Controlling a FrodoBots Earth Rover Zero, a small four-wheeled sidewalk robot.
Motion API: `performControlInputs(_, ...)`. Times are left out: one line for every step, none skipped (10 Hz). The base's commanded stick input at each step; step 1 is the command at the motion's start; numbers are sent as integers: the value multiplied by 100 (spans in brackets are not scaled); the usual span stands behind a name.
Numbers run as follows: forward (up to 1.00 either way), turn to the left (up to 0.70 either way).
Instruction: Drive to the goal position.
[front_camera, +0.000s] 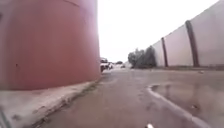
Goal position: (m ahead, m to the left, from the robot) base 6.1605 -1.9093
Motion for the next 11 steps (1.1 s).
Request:
performControlInputs(70, -31)
performControlInputs(70, -35)
performControlInputs(70, -35)
performControlInputs(70, -13)
performControlInputs(70, 0)
performControlInputs(70, 0)
performControlInputs(70, 0)
performControlInputs(70, 0)
performControlInputs(70, 0)
performControlInputs(70, 0)
performControlInputs(70, 0)
